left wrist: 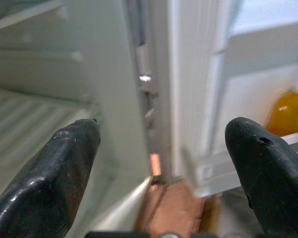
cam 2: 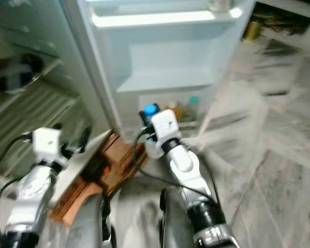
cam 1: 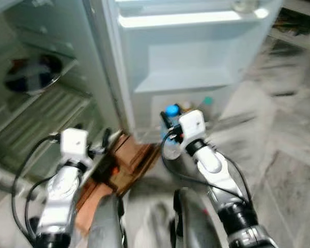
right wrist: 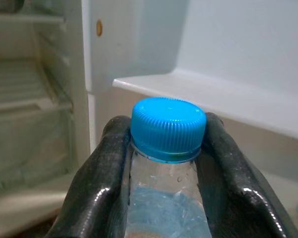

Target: Restocking fridge

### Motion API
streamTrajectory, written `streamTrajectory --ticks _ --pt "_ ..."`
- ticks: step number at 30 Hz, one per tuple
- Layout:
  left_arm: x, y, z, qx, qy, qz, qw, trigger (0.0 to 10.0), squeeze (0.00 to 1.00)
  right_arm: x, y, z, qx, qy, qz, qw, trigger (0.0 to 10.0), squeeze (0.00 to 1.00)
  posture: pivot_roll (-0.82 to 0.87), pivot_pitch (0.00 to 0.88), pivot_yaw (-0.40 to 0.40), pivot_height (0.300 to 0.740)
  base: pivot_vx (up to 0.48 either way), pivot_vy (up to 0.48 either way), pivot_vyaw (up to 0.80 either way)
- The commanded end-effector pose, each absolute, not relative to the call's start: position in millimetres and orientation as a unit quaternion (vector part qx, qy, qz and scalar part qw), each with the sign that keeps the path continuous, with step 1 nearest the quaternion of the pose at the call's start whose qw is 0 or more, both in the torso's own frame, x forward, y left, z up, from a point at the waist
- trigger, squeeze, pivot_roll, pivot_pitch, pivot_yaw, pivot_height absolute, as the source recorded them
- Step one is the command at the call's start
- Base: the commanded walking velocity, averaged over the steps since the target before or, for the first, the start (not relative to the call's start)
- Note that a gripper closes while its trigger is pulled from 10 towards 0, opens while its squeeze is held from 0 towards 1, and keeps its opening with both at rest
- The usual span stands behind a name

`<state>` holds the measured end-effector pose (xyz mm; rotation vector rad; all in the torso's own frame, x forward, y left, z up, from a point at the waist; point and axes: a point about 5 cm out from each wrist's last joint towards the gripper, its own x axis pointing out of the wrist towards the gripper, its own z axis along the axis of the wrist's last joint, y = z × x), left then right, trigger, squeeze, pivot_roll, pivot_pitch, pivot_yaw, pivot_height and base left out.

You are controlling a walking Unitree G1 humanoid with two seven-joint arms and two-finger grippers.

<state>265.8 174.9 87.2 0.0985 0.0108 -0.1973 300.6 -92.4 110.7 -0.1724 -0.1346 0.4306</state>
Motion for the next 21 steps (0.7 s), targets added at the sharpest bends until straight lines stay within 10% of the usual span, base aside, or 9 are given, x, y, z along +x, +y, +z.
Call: streamTrajectory --ticks 1,11,21 --pt "262.8 184.2 85.4 0.057 0.012 -0.086 0.995 10.0 0.0 303.0 -90.6 123.7 -0.08 -0.096 0.209 0.97 10.0 0.0 -0.01 0.131 -0.016 0.609 0.405 0.0 0.48" --pt "264.4 183.6 86.2 0.057 0.011 -0.088 0.994 10.0 0.0 304.9 -91.6 123.7 -0.08 -0.094 0.204 0.971 10.0 0.0 -0.01 0.141 -0.015 0.609 0.409 0.0 0.0" --pt "263.8 183.7 84.7 0.055 0.016 -0.087 0.995 10.0 0.0 308.8 -98.9 118.5 -0.102 -0.08 0.172 0.977 10.0 0.0 -0.01 0.15 -0.015 0.609 0.0 0.0 0.0"
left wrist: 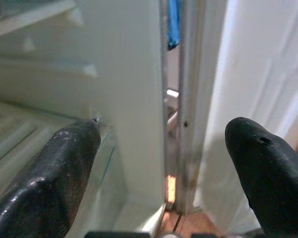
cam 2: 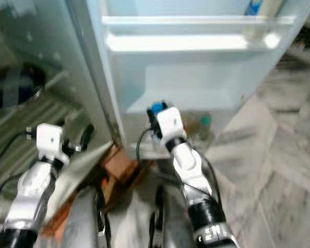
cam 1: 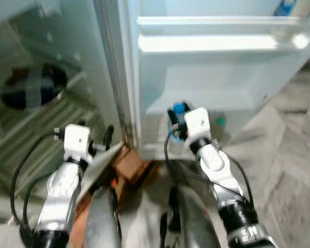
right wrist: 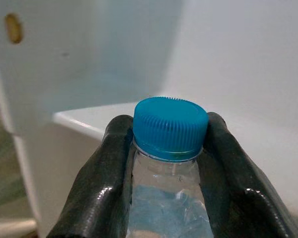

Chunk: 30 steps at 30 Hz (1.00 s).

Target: Restocking fridge

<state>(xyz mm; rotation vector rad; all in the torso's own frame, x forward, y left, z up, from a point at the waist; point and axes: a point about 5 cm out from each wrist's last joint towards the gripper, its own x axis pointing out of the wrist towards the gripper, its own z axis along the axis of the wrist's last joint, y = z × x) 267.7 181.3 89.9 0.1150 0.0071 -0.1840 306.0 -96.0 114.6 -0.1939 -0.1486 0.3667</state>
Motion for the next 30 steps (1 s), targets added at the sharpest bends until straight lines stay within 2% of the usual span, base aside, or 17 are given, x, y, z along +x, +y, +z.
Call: streamTrajectory --ticks 1,6,16,22,24,28,30 --pt "262 185 84 0.056 0.018 -0.087 0.994 10.0 0.0 310 -100 117 -0.107 -0.077 0.164 0.978 10.0 0.0 -0.01 0.153 -0.015 0.609 0.0 0.0 0.0" --pt "257 190 82 0.06 0.024 -0.082 0.994 10.0 0.0 314 -103 110 -0.098 -0.063 0.153 0.981 10.0 0.0 0.01 0.164 -0.018 0.609 0.0 0.0 0.0" --pt "245 196 81 0.067 0.034 -0.077 0.994 10.0 0.0 330 -104 115 -0.115 -0.071 0.149 0.98 10.0 0.0 0.05 0.194 -0.029 0.554 0.0 0.0 0.0" --pt "235 205 80 0.072 0.044 -0.066 0.994 10.0 0.0 340 -102 127 -0.119 -0.098 0.153 0.976 10.0 0.0 0.07 0.217 -0.029 0.554 0.0 0.0 0.0" --pt "228 208 83 0.074 0.044 -0.056 0.995 10.0 0.0 347 -94 139 -0.143 -0.137 0.166 0.966 10.0 0.0 0.09 0.241 -0.031 0.554 0.0 0.0 0.0" --pt "225 209 84 0.074 0.043 -0.053 0.995 10.0 0.0 348 -91 143 -0.149 -0.151 0.166 0.963 10.0 0.0 0.1 0.251 -0.032 0.554 0.0 0.0 0.0" --pt "221 211 87 0.077 0.043 -0.047 0.995 10.0 0.0 355 -85 148 -0.211 -0.178 0.167 0.947 10.0 0.0 0.12 0.265 -0.036 0.554 0.0 0.0 0.0"
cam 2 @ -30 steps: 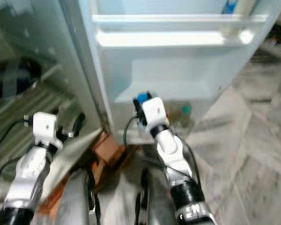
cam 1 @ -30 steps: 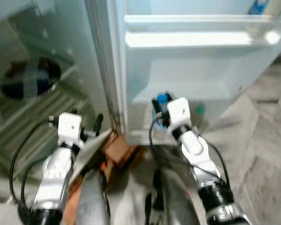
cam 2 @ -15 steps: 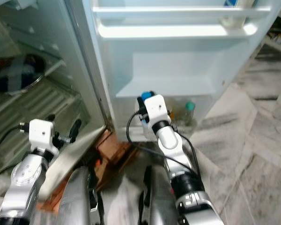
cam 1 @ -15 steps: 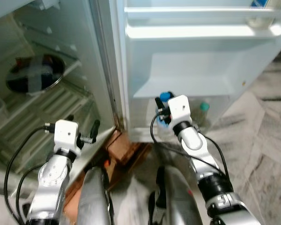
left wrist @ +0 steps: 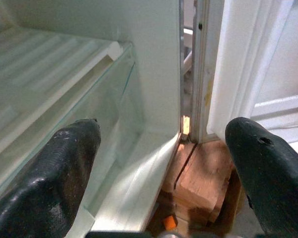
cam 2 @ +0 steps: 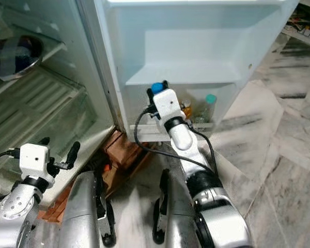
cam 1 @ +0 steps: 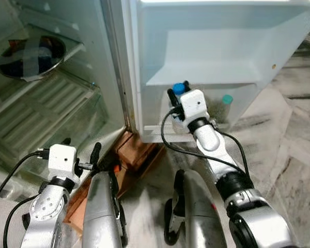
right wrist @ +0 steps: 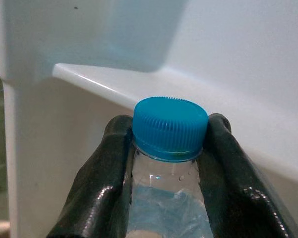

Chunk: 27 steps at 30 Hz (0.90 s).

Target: Restocking fridge

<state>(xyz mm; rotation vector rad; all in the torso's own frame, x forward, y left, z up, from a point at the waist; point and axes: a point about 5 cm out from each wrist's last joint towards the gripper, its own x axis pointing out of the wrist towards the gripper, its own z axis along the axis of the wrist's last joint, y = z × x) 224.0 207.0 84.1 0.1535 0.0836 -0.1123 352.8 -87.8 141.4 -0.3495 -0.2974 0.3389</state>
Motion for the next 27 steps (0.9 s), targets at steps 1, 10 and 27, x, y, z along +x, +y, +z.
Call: streamTrajectory --ticks 1,10,27 --pt "221 211 87 0.077 0.043 -0.047 0.995 10.0 0.0 355 -85 148 -0.211 -0.178 0.167 0.947 10.0 0.0 0.12 0.265 -0.036 0.554 0.0 0.0 0.0" --pt "209 220 94 0.091 0.047 -0.031 0.994 10.0 0.0 363 -70 152 -0.319 -0.207 0.18 0.907 10.0 0.0 0.19 0.306 -0.034 0.554 0.0 0.0 0.0" --pt "196 228 100 0.105 0.061 -0.015 0.992 10.0 0.0 367 -44 164 -0.254 -0.212 0.193 0.924 10.0 0.0 0.22 0.343 -0.031 0.554 0.0 0.0 0.0"
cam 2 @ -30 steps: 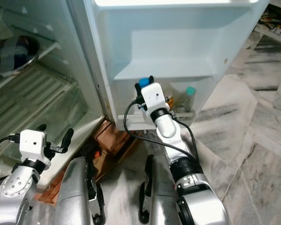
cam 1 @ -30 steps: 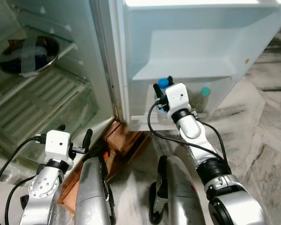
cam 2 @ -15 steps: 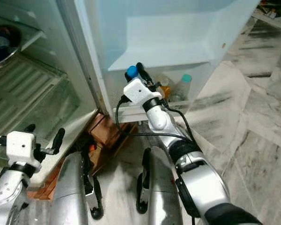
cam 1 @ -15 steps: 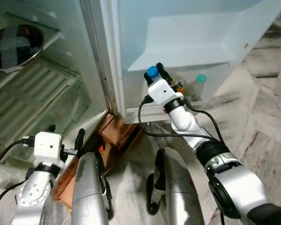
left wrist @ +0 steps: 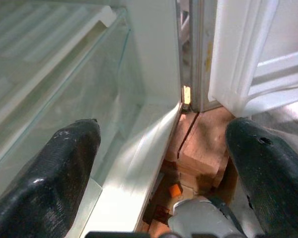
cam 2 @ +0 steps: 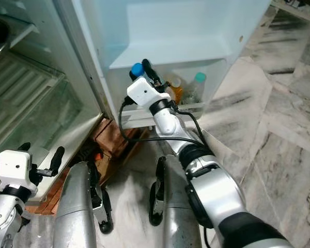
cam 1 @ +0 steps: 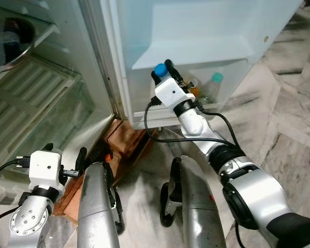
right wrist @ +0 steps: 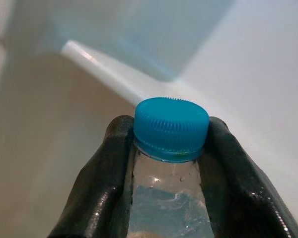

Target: Restocking fridge

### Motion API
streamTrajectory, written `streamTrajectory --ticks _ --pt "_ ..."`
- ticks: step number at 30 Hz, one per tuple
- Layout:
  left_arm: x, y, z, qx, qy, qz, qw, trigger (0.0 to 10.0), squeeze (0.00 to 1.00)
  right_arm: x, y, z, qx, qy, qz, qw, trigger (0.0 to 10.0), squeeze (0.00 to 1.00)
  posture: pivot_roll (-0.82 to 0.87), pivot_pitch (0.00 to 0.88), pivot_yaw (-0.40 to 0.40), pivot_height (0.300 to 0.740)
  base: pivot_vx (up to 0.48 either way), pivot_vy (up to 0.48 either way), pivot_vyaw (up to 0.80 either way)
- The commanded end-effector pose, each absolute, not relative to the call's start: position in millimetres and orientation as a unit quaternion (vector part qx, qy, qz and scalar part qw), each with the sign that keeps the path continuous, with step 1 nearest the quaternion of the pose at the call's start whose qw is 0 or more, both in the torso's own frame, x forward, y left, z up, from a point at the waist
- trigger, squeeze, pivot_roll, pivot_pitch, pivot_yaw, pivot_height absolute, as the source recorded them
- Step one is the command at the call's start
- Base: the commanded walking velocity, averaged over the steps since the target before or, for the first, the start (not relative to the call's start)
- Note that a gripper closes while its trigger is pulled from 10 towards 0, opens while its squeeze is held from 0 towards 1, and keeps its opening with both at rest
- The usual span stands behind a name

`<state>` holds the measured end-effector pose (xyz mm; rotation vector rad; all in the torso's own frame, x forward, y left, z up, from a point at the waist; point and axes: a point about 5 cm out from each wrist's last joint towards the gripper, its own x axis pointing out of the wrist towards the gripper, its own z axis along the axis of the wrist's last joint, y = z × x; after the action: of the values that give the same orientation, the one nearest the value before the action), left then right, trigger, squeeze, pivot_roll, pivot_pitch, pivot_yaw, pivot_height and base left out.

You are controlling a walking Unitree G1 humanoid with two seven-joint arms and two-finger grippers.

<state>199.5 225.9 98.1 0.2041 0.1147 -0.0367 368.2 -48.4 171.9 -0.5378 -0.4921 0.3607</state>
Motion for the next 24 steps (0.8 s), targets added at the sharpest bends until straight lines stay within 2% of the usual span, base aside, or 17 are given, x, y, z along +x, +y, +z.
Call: streamTrajectory --ticks 1,6,10,12,15,17,21,24 --pt "197 229 101 0.106 0.06 -0.014 0.992 10.0 0.0 367 -41 167 -0.242 -0.217 0.195 0.925 10.0 0.0 0.22 0.34 -0.033 0.554 0.0 0.0 0.0" --pt "199 229 105 0.108 0.052 -0.007 0.993 10.0 0.0 365 -35 171 -0.191 -0.22 0.197 0.936 10.0 0.0 0.21 0.342 -0.047 0.554 0.0 0.0 0.0" --pt "189 227 109 0.105 0.047 0.005 0.993 10.0 0.0 364 -47 170 -0.187 -0.236 0.181 0.936 10.0 0.0 0.21 0.36 -0.084 0.554 0.0 0.0 0.0" --pt "183 229 105 0.102 0.056 0.017 0.993 10.0 0.0 368 -55 172 -0.164 -0.225 0.155 0.948 10.0 0.0 0.2 0.364 -0.098 0.554 0.0 0.0 0.0" --pt "183 230 101 0.1 0.06 0.017 0.993 10.0 0.0 367 -53 176 -0.182 -0.241 0.165 0.939 10.0 0.0 0.19 0.368 -0.108 0.554 0.0 0.0 0.0" --pt "185 228 100 0.098 0.059 0.018 0.993 10.0 0.0 367 -53 180 -0.165 -0.248 0.165 0.94 10.0 0.0 0.17 0.361 -0.122 0.539 0.0 0.0 0.0" --pt "192 221 104 0.089 0.05 0.02 0.995 10.0 0.0 366 -46 194 -0.178 -0.286 0.188 0.923 10.0 0.0 0.17 0.361 -0.13 0.509 0.0 0.0 0.0" --pt "190 220 103 0.088 0.05 0.019 0.995 10.0 0.0 366 -43 195 -0.191 -0.291 0.189 0.918 10.0 0.0 0.17 0.358 -0.131 0.509 0.0 0.0 0.0"
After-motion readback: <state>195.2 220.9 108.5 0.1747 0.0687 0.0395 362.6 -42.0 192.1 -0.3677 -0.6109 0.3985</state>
